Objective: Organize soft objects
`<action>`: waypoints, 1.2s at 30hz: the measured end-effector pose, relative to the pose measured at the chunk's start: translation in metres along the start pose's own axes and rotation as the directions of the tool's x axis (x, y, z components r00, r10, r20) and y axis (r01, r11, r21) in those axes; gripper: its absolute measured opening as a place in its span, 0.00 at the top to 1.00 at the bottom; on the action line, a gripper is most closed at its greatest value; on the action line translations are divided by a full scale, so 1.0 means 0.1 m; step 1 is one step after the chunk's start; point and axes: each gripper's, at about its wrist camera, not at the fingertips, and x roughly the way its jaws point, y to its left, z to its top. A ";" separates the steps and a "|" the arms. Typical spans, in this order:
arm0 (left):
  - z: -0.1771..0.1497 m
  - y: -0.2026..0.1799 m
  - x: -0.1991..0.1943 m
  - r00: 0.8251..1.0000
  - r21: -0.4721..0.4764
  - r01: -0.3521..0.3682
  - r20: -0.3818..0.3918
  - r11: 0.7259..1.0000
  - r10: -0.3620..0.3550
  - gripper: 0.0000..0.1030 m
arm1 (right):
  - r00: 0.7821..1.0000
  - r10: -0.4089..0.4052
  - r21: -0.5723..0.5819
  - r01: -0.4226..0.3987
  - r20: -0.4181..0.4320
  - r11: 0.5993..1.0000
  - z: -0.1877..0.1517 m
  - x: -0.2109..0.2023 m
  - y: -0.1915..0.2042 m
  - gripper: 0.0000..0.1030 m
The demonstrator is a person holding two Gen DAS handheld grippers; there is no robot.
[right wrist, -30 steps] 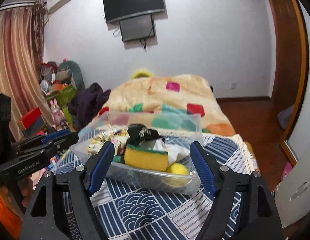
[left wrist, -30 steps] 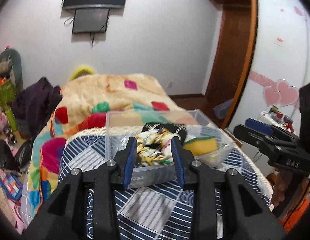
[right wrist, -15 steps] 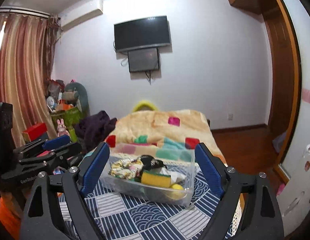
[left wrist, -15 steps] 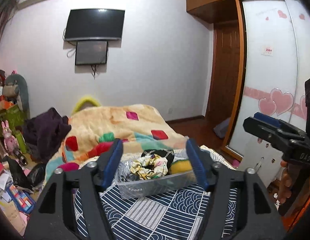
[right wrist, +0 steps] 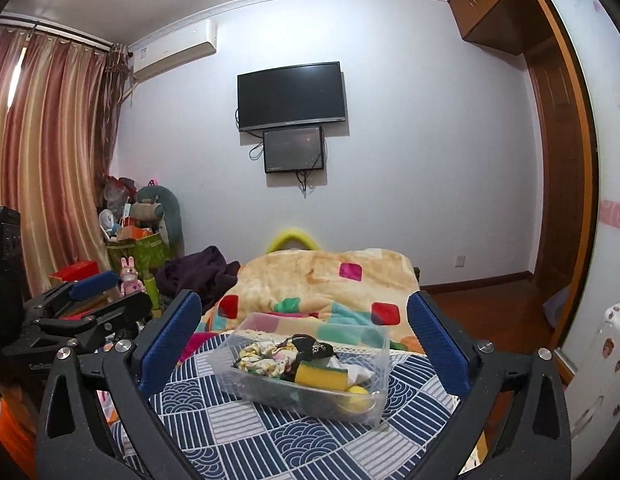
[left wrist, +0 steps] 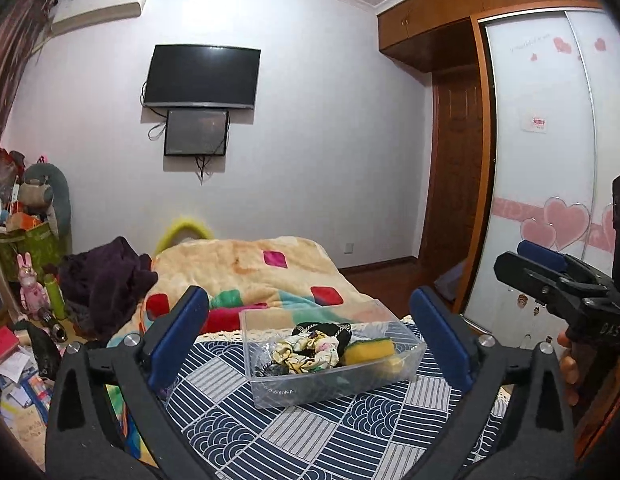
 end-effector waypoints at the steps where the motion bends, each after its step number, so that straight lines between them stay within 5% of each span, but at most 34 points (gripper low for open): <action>1: -0.01 -0.01 0.00 1.000 0.005 -0.001 0.003 1.000 0.001 0.01 | 1.000 -0.001 0.001 0.001 -0.001 1.000 0.00 0.00 0.00 0.00; 36: -0.07 -0.05 -0.03 1.000 0.023 -0.004 0.006 1.000 0.003 0.00 | 1.000 -0.002 -0.001 0.002 -0.002 1.000 -0.06 -0.07 0.01 0.00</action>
